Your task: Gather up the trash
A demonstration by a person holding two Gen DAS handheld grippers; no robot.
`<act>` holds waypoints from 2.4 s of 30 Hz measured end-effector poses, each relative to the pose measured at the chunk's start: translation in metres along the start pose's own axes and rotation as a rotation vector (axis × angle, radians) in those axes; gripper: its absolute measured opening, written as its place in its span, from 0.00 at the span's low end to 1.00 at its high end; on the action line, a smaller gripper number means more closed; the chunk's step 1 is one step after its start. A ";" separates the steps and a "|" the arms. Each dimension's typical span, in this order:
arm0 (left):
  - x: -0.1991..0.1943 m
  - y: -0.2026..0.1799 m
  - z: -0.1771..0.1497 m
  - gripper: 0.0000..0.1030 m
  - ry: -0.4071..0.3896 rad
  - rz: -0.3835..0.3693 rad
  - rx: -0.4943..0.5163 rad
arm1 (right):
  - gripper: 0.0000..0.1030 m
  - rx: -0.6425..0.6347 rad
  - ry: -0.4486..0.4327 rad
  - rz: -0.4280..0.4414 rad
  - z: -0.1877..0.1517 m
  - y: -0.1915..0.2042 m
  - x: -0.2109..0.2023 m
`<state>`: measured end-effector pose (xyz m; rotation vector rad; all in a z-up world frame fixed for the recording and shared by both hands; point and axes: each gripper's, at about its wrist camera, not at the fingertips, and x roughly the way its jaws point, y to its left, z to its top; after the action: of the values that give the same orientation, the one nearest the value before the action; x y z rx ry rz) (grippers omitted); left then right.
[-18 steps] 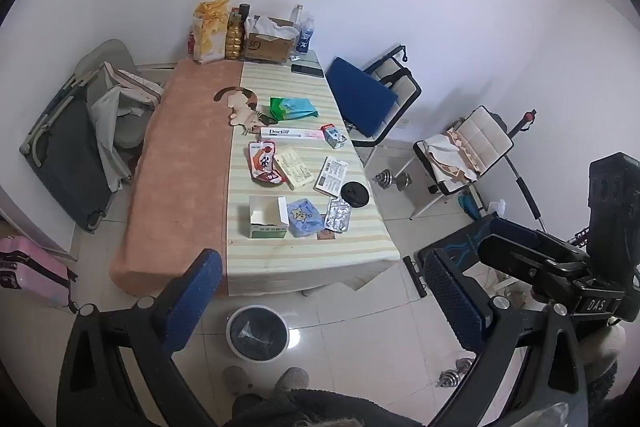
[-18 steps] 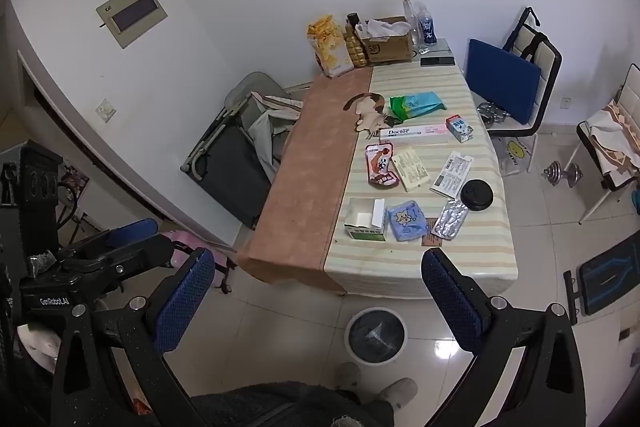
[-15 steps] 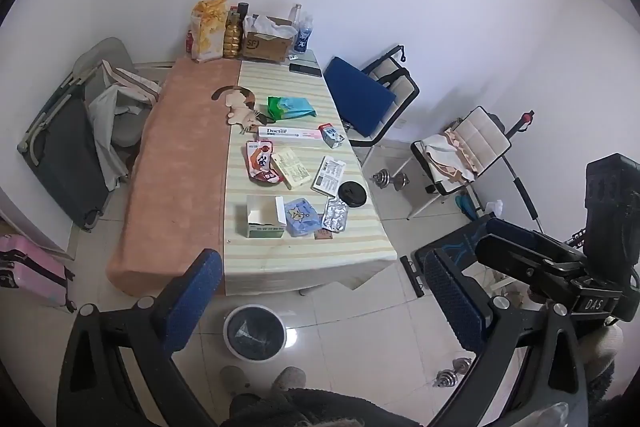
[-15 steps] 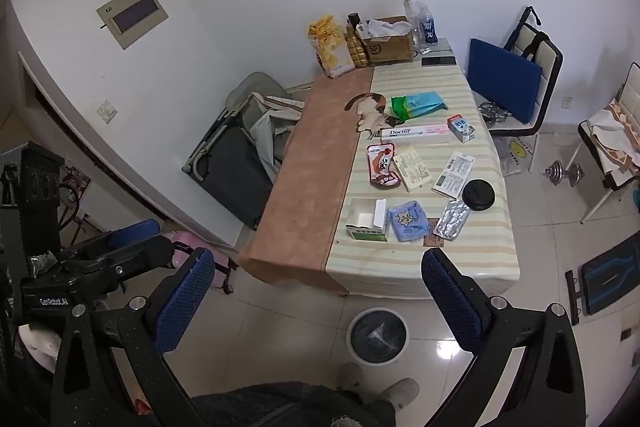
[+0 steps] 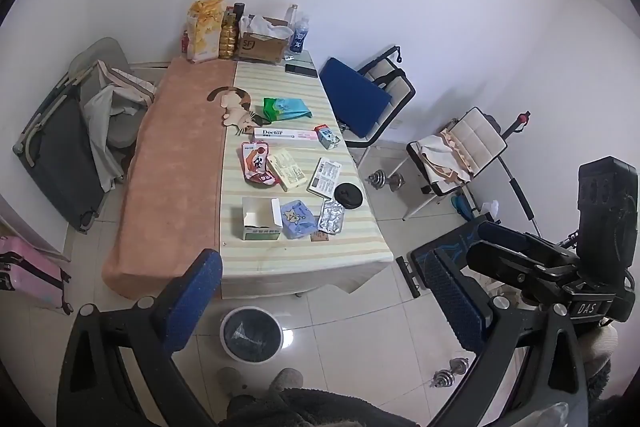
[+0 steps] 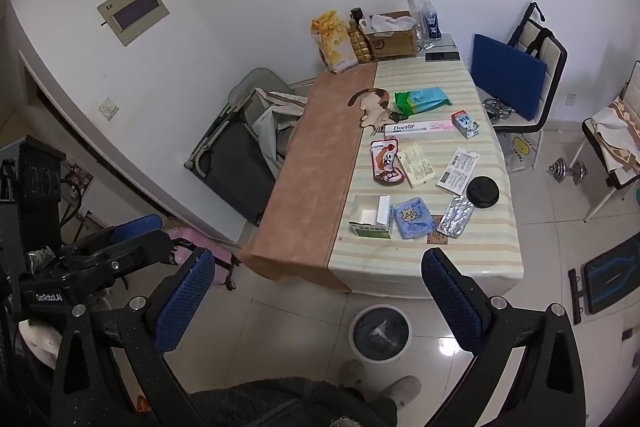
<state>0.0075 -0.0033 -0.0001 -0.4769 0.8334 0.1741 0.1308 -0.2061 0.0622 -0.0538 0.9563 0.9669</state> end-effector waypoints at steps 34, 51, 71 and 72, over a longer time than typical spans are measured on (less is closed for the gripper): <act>-0.004 0.000 0.010 1.00 -0.006 -0.002 0.010 | 1.00 -0.030 -0.002 0.018 0.000 0.006 0.007; -0.012 -0.003 0.022 1.00 -0.008 -0.011 0.018 | 1.00 -0.029 -0.008 0.019 -0.001 0.006 0.005; -0.014 -0.012 0.019 1.00 -0.012 -0.018 0.029 | 1.00 -0.027 -0.013 0.020 -0.003 0.004 -0.002; -0.014 -0.012 0.017 1.00 -0.013 -0.018 0.030 | 1.00 -0.026 -0.013 0.020 -0.003 0.004 -0.002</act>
<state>0.0139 -0.0051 0.0242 -0.4544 0.8177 0.1476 0.1258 -0.2061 0.0634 -0.0598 0.9336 0.9965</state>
